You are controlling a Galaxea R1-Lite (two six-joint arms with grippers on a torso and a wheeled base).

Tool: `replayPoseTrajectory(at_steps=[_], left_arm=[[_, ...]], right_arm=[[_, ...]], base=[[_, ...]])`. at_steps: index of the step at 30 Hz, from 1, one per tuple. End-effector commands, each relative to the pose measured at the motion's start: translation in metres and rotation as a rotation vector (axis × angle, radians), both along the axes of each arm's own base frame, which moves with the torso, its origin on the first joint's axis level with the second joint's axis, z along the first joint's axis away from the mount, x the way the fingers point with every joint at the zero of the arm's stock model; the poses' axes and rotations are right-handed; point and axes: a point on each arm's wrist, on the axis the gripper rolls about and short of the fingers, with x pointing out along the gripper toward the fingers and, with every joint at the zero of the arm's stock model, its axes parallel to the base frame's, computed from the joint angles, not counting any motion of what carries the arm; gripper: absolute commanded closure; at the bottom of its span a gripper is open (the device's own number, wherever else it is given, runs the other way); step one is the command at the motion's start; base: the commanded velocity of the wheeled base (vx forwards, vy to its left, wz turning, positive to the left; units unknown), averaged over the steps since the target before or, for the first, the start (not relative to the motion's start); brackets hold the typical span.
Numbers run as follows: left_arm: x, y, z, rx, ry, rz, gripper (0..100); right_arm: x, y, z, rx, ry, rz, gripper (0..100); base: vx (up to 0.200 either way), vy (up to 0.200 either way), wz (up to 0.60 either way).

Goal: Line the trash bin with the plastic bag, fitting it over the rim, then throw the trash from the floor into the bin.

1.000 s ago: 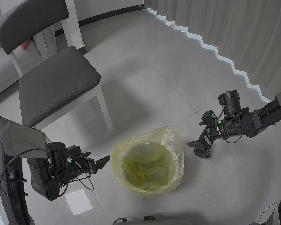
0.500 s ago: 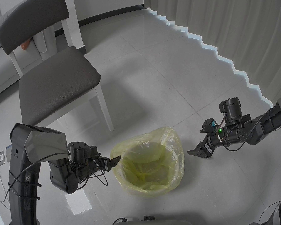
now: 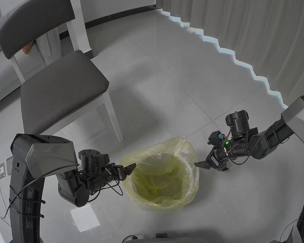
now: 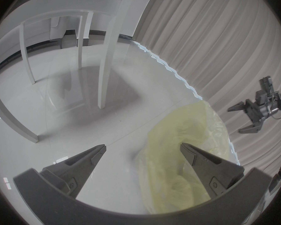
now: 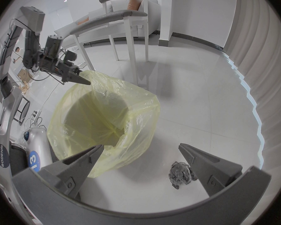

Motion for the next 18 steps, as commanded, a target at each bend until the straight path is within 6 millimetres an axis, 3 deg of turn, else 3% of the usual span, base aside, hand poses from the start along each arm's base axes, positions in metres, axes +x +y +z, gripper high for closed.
replayPoseTrajectory(at_steps=[1,10,18], left_arm=[[-0.006,-0.007,0.017,-0.018,-0.026,-0.02,0],[0.005,0.013,0.019,-0.021,-0.038,0.039,0],[0.037,0.002,-0.005,0.024,0.069,0.044,0]], right_arm=[[0.019,0.005,-0.033,-0.016,0.046,-0.001,0],[0.045,-0.007,-0.073,-0.032,0.087,-0.038,0],[0.063,-0.012,-0.092,-0.032,0.095,-0.058,0]], base=[[0.0,0.0,0.0],[0.0,0.0,0.0],[0.0,0.0,0.0]])
